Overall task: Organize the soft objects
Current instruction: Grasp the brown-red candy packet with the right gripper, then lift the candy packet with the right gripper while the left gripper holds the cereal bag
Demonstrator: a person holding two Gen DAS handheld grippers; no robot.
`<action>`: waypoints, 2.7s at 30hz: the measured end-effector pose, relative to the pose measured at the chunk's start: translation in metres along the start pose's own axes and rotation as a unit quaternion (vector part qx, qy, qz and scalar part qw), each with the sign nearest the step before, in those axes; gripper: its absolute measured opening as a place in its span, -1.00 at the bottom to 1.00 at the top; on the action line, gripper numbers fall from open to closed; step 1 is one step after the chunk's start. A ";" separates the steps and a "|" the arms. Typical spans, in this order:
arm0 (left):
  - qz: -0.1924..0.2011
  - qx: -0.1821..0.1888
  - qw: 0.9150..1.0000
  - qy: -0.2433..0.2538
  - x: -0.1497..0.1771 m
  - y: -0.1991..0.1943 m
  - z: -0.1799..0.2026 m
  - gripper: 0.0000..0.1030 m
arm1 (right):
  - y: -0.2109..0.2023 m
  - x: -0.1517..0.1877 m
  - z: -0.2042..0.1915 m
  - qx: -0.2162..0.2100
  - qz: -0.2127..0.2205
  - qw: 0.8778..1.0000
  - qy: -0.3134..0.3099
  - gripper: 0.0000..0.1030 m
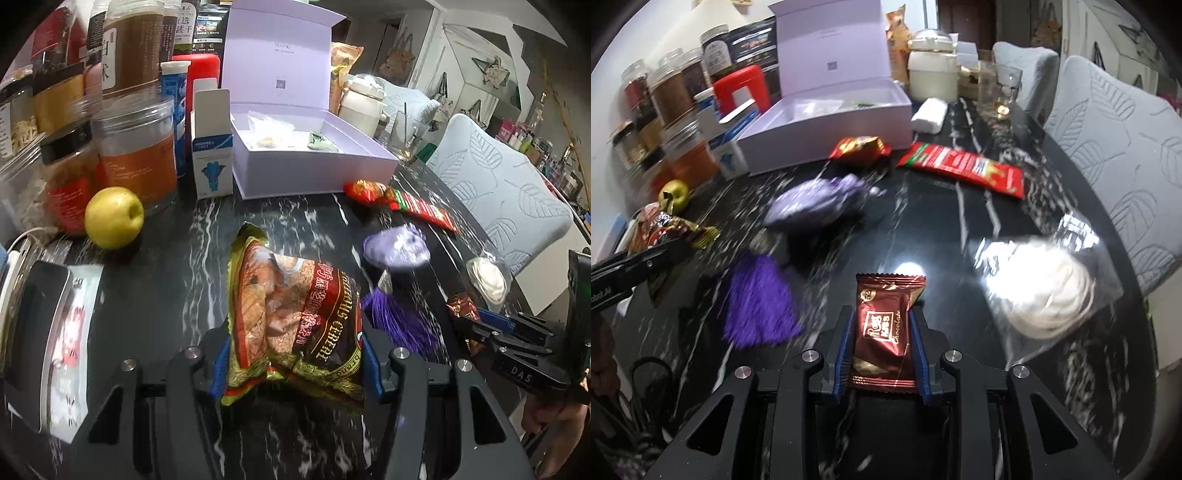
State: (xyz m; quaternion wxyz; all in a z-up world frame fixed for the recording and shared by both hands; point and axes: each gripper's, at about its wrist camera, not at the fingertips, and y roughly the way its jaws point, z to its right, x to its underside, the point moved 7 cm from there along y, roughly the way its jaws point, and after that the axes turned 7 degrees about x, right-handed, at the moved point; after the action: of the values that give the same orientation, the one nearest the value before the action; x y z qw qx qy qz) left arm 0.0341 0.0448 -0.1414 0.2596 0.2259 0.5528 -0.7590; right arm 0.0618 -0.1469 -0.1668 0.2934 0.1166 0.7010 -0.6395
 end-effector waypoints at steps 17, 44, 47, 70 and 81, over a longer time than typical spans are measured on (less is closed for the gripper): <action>-0.024 0.020 1.000 -0.001 0.020 0.001 0.010 0.07 | -0.007 0.021 -0.014 0.041 0.032 0.998 -0.021 0.16; 0.008 0.027 0.999 0.016 -0.001 -0.020 0.027 0.07 | -0.034 0.000 -0.016 -0.060 0.052 0.997 0.001 -0.48; 0.021 0.023 0.999 0.026 -0.009 -0.026 0.032 0.07 | -0.043 -0.013 -0.019 -0.071 0.068 0.995 -0.006 -0.49; 0.098 0.014 0.994 0.040 -0.095 -0.036 0.039 0.07 | -0.065 -0.102 -0.029 -0.105 0.153 0.982 -0.021 -0.80; 0.063 0.023 0.997 0.048 -0.067 -0.027 0.038 0.07 | -0.036 -0.060 -0.016 -0.068 0.080 0.994 -0.001 -0.08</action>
State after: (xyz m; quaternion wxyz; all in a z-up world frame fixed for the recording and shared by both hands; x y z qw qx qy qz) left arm 0.0654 0.0252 -0.0688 0.2750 0.3023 0.5314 -0.7421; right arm 0.0867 -0.1247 -0.1035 0.3518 0.1514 0.7310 -0.5648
